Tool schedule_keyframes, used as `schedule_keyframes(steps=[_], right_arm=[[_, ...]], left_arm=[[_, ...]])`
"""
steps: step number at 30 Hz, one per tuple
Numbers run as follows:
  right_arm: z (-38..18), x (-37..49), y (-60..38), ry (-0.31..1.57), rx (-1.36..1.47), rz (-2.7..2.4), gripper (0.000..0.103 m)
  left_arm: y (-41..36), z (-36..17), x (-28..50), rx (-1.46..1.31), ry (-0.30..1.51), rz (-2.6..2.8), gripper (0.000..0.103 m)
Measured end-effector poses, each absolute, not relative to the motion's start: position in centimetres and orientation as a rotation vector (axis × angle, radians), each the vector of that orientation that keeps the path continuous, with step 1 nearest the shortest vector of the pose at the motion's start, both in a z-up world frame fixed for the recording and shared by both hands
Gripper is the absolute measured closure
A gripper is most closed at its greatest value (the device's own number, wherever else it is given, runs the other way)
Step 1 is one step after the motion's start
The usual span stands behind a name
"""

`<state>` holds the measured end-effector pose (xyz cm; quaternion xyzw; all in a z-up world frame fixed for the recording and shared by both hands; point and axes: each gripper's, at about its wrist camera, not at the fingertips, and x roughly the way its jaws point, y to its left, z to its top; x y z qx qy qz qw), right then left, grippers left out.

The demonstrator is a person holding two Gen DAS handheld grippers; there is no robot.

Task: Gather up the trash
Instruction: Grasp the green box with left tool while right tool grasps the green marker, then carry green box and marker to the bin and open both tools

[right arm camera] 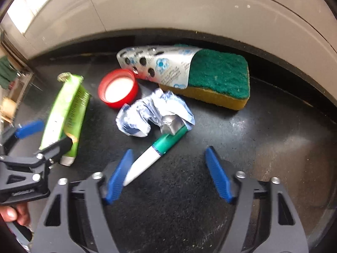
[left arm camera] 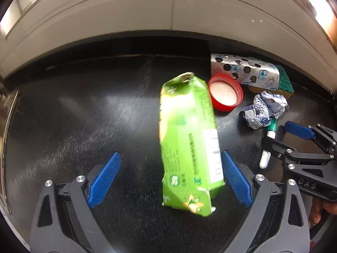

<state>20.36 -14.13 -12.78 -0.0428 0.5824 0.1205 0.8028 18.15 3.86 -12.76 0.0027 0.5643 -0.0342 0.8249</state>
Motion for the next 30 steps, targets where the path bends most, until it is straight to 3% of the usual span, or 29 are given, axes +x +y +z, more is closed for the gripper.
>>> schedule_keyframes(steps=[2, 3, 4, 5, 6, 7, 10, 22, 30], right_arm=[[-12.8, 20.1, -13.6, 1.233, -0.144, 0.25, 0.05], [-12.7, 19.9, -13.4, 1.224, -0.167, 0.251, 0.065], [-12.5, 19.6, -13.5, 1.223, -0.17, 0.271, 0.078], [-12.5, 19.4, -13.6, 1.227, -0.174, 0.277, 0.083], [-12.5, 19.1, -13.9, 1.237, -0.178, 0.285, 0.087], [-12.4, 18.8, -14.2, 1.244, -0.175, 0.287, 0.089], [-12.0, 17.6, -15.6, 1.259, -0.162, 0.29, 0.089], [-3.8, 11.3, -19.7, 1.151, -0.128, 0.346, 0.089], [-0.8, 7.7, -19.4, 1.082, -0.147, 0.368, 0.089]], left_arm=[[3.2, -13.1, 18.6, 0.045, 1.201, -0.093, 0.012], [3.1, -13.2, 18.8, 0.055, 1.202, -0.099, 0.014], [2.9, -13.2, 19.0, 0.065, 1.202, -0.109, 0.025], [2.7, -13.3, 19.0, 0.074, 1.206, -0.114, 0.04], [2.4, -13.3, 18.9, 0.082, 1.212, -0.116, 0.046], [2.3, -13.4, 19.0, 0.088, 1.222, -0.108, 0.06], [2.4, -12.8, 18.4, 0.06, 1.218, -0.101, 0.065], [1.4, -6.2, 9.5, 0.08, 1.14, -0.093, 0.066], [1.2, -5.0, 5.1, 0.067, 1.124, -0.083, 0.065]])
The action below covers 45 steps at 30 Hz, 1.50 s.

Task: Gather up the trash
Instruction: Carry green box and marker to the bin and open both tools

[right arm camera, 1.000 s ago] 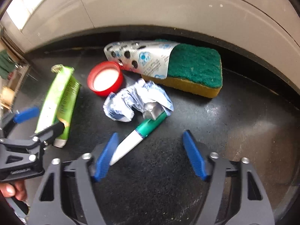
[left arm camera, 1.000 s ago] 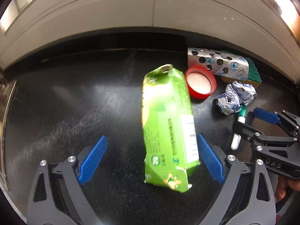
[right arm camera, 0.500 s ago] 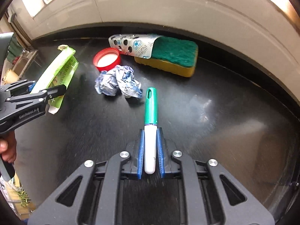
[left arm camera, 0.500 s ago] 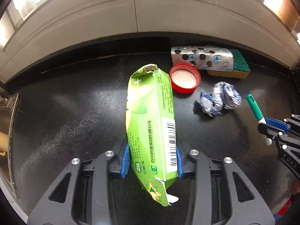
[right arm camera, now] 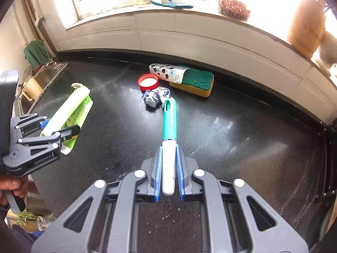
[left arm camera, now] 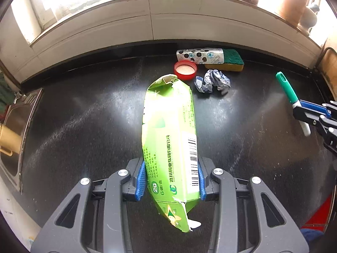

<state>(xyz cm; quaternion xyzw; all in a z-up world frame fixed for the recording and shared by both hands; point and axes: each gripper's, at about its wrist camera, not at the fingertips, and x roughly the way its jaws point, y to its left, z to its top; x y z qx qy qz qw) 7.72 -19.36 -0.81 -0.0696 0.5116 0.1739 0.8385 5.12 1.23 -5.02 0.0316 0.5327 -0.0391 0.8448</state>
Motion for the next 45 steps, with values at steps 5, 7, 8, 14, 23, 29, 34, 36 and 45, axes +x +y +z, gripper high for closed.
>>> schedule_keyframes(steps=[5, 7, 8, 14, 23, 29, 34, 36, 45], right_arm=[[-0.1, 6.3, -18.5, 1.067, -0.163, 0.391, 0.089], [0.3, 5.8, -17.7, 1.064, -0.168, 0.412, 0.089], [0.4, 5.6, -17.2, 1.063, -0.17, 0.426, 0.089], [1.0, 4.1, -10.9, 1.054, -0.225, 0.576, 0.089], [-0.9, -2.0, 5.6, 1.082, -0.394, 0.981, 0.089], [-3.7, -8.6, 16.8, 1.142, -0.532, 1.248, 0.089], [-6.8, -14.1, 24.3, 1.216, -0.622, 1.386, 0.089], [-8.0, -15.6, 26.4, 1.238, -0.652, 1.413, 0.089], [-13.7, -19.7, 34.5, 1.289, -0.768, 1.448, 0.089]], left_arm=[[2.3, -3.9, 2.8, 0.049, 1.097, -0.05, 0.066], [3.3, -3.4, 1.7, 0.032, 1.087, -0.025, 0.066], [3.9, -3.2, 1.2, 0.022, 1.082, -0.01, 0.066], [8.9, -2.3, -2.7, -0.05, 1.059, 0.129, 0.066], [20.2, -3.6, -14.0, -0.21, 1.077, 0.483, 0.065], [26.6, -7.2, -23.0, -0.374, 1.138, 0.693, 0.065], [30.6, -11.0, -28.5, -0.513, 1.16, 0.782, 0.065], [31.9, -12.6, -29.7, -0.555, 1.157, 0.798, 0.065], [36.7, -18.9, -32.0, -0.672, 1.133, 0.797, 0.065]])
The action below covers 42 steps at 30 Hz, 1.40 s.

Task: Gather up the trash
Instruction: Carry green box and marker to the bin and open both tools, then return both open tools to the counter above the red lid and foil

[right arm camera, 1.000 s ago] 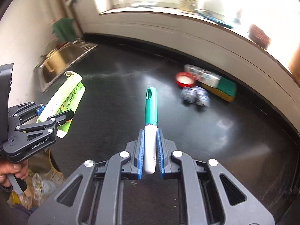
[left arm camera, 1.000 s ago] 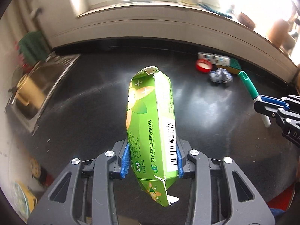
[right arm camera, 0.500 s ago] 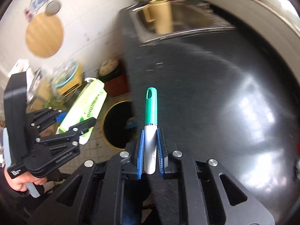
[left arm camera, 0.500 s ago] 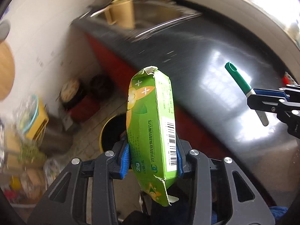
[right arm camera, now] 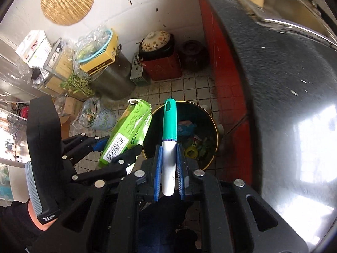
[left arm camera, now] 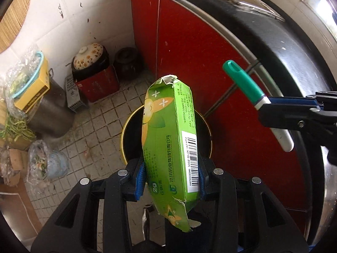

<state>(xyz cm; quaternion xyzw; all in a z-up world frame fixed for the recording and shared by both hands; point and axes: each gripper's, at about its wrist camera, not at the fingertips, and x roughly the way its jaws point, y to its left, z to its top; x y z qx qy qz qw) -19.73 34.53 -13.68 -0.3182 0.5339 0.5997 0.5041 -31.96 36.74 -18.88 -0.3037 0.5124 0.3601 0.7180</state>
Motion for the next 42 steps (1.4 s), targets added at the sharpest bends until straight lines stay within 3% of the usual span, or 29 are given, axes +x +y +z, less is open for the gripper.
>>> schedule_keyframes(steps=[7, 9, 11, 13, 15, 22, 28, 42], right_arm=[[-15.3, -20.0, 37.1, 1.295, -0.791, 1.437, 0.089], [-15.5, -19.9, 37.6, 1.296, -0.79, 1.433, 0.088], [-15.7, -19.7, 37.8, 1.3, -0.794, 1.425, 0.084], [-15.4, -19.4, 37.6, 1.3, -0.787, 1.42, 0.064], [-14.5, -18.7, 36.6, 1.288, -0.759, 1.427, 0.054], [-9.0, -14.7, 30.7, 1.219, -0.625, 1.39, 0.03], [-3.9, -8.9, 21.3, 1.128, -0.49, 1.231, 0.021], [1.2, 1.9, -9.6, 1.022, -0.095, 0.574, 0.02]], left_arm=[[38.4, -20.9, -32.2, -0.69, 1.144, 0.778, 0.061], [38.7, -21.2, -32.3, -0.696, 1.144, 0.766, 0.054], [38.9, -21.5, -32.3, -0.694, 1.149, 0.754, 0.034], [38.9, -21.6, -32.3, -0.675, 1.153, 0.762, 0.029], [38.9, -21.5, -32.4, -0.666, 1.16, 0.757, 0.029], [36.9, -17.4, -30.7, -0.554, 1.156, 0.74, 0.011], [32.9, -11.5, -24.8, -0.44, 1.084, 0.637, 0.008], [9.9, -3.6, -4.2, -0.121, 1.01, 0.016, 0.008]])
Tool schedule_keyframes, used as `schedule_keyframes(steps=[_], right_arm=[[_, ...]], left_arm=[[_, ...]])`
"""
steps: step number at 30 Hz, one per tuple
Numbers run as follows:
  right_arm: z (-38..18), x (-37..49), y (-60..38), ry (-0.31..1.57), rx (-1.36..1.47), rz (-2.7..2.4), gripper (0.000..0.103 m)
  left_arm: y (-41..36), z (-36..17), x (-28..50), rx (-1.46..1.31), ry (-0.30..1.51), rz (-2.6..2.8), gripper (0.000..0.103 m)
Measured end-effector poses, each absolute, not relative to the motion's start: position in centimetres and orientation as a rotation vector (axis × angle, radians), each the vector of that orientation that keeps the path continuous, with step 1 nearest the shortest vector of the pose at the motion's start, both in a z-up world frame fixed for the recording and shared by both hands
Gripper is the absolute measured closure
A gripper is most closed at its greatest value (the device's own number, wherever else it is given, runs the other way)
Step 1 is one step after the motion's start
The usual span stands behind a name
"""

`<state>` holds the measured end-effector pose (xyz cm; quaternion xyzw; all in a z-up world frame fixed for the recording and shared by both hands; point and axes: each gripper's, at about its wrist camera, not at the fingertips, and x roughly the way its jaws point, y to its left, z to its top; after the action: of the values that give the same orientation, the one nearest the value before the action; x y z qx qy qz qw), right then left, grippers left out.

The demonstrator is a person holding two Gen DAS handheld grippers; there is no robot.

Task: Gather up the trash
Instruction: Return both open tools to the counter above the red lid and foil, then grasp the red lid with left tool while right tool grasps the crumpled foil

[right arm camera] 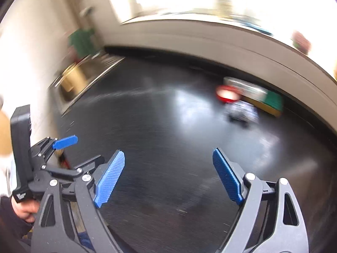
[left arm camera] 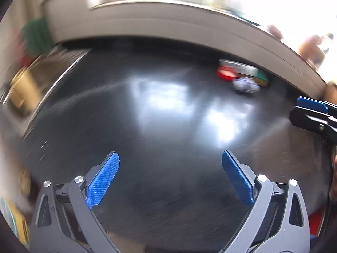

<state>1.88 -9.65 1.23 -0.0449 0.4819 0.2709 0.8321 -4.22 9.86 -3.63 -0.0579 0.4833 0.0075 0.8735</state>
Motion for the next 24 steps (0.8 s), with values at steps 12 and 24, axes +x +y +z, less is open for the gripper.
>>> schedule_keyframes(steps=[12, 24], right_arm=[[0.4, 3.0, -22.1, 1.017, 0.023, 0.395, 0.02], [-3.3, 10.7, -18.1, 1.07, -0.067, 0.473, 0.02]], left_arm=[[0.8, -4.3, 2.3, 0.054, 1.018, -0.155, 0.008], [2.3, -8.1, 13.5, 0.106, 1.065, -0.195, 0.008]])
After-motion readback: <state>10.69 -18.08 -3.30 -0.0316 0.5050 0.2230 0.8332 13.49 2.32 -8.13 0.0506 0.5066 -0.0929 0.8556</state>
